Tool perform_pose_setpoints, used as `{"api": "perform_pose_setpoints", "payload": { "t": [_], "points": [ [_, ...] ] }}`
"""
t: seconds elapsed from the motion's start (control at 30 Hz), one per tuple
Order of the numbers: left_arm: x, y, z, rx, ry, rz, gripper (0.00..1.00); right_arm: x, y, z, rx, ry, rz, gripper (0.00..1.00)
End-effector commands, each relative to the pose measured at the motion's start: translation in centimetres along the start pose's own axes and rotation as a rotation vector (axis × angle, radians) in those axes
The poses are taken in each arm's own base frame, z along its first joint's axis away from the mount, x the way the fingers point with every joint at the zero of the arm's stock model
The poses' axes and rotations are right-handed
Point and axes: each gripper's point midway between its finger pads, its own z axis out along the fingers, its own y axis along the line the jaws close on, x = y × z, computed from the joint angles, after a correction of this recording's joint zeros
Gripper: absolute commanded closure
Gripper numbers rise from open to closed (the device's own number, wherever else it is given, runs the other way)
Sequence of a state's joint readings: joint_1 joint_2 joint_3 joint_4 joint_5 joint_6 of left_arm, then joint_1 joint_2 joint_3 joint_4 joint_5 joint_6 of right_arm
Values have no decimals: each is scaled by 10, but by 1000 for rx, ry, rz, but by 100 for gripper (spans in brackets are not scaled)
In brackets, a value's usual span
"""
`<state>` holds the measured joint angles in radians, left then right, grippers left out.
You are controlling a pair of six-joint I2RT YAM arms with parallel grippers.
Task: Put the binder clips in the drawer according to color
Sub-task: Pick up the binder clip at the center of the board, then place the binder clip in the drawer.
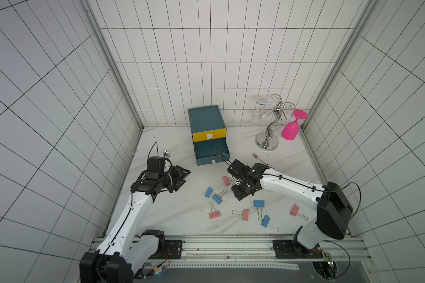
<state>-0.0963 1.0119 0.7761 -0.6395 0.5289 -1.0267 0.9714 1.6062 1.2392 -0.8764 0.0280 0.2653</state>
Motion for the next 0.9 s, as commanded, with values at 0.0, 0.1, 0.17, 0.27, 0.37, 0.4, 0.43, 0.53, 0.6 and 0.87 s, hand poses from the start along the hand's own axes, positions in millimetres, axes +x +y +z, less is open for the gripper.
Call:
{"api": "perform_pose_setpoints", "payload": {
  "t": [0.0,0.1,0.17,0.27,0.37,0.4,0.43,0.53,0.6,0.87],
  "points": [
    [-9,-31,-7,79,-20,64,43,-36,-8,-35,16,-110,19,56],
    [-9,-41,-6,100,7,67,43,-72,-10,-54,-10,-184,37,56],
    [-10,-47,-5,110,15,72,43,-99,-8,-63,-21,-229,38,56],
    [-9,-53,-4,125,26,76,43,-138,-5,-70,-27,-284,34,56],
    [-7,-51,-3,120,36,78,43,-172,-2,-70,-32,-315,34,56],
    [-6,-49,-2,117,36,77,43,-181,-2,-68,-32,-321,35,56],
    [-5,-46,-1,112,39,75,43,-190,-2,-66,-32,-325,36,56],
    [-2,-37,1,98,51,64,43,-212,0,-59,-32,-336,32,56],
    [0,-32,1,92,57,57,43,-222,-2,-56,-19,-342,35,55],
    [-1,-29,-6,86,52,62,43,-244,-9,-49,-18,-357,58,37]
  ]
}}
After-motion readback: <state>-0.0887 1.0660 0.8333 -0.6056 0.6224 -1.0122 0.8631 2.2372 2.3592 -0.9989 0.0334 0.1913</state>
